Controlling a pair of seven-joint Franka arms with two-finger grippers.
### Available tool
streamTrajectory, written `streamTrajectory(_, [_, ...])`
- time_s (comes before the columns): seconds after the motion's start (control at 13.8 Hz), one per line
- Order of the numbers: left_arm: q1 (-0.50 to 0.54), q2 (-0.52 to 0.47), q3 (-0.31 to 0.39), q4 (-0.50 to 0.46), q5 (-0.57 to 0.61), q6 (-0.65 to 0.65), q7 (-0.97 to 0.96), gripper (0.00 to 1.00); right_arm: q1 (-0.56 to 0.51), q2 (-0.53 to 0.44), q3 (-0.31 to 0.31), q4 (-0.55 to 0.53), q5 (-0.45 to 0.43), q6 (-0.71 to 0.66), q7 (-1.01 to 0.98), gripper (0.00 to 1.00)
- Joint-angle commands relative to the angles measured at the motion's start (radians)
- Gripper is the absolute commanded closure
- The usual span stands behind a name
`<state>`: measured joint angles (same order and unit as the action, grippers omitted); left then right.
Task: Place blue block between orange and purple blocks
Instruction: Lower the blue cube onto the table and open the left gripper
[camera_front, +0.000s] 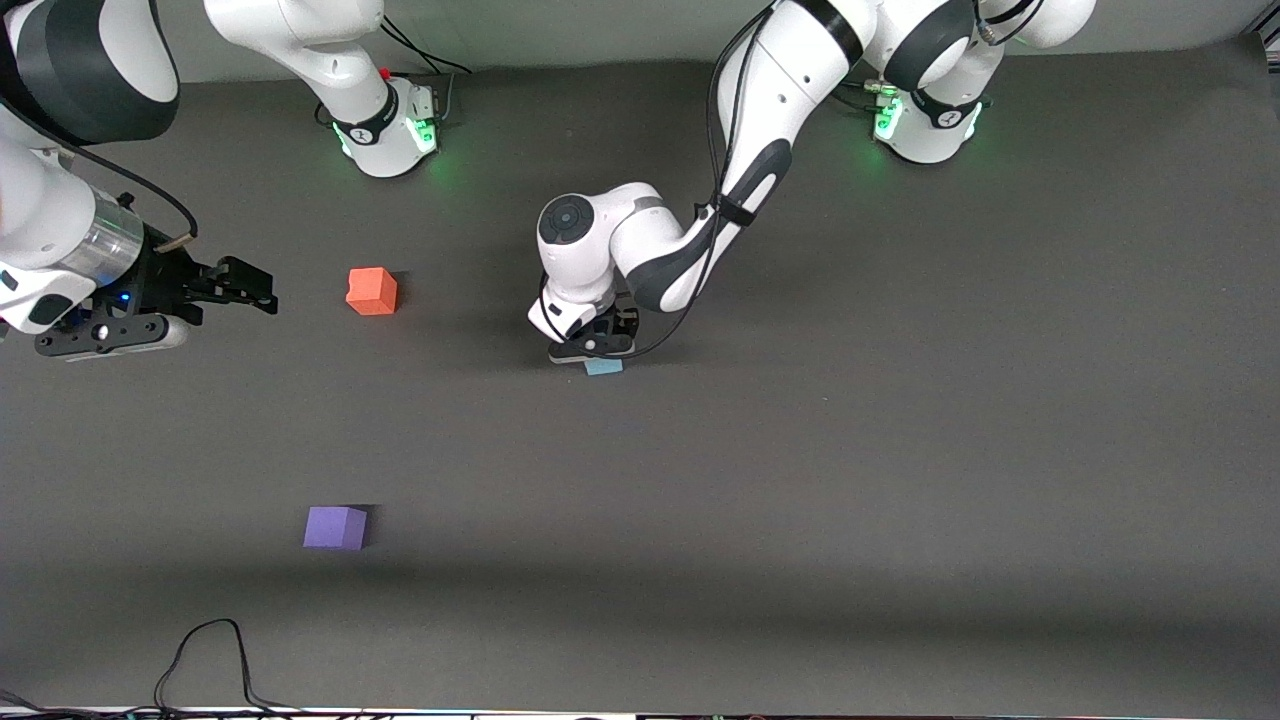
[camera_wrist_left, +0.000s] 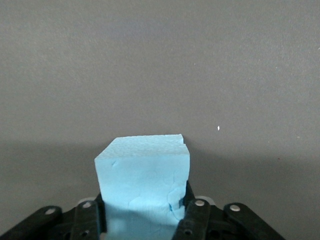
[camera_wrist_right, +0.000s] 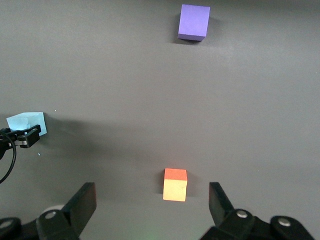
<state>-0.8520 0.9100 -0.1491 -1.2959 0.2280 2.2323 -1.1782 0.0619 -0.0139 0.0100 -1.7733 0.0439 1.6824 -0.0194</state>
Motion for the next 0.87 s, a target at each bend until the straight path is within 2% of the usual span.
streamTrajectory(0.0, [0.010,-0.025,0.008,0.026,0.022,-0.046,-0.012,0.00,0.001,0.011,-0.001,0.026,0.011,-0.004,0.007,0.00])
streamTrajectory(0.22, [0.092,-0.118,-0.032,0.035,-0.024,-0.202,0.057,0.00,0.001,0.012,-0.001,0.038,0.040,-0.004,0.013,0.00])
streamTrajectory(0.43, [0.243,-0.308,-0.049,0.021,-0.204,-0.301,0.207,0.00,0.009,0.018,0.014,0.040,0.050,-0.007,0.016,0.00])
streamTrajectory(0.65, [0.469,-0.440,-0.049,-0.032,-0.347,-0.416,0.403,0.00,0.102,0.035,0.022,0.057,0.106,-0.001,0.151,0.00])
streamTrajectory(0.79, [0.612,-0.544,-0.049,-0.121,-0.364,-0.500,0.561,0.00,0.235,0.087,0.021,0.118,0.106,-0.001,0.308,0.00])
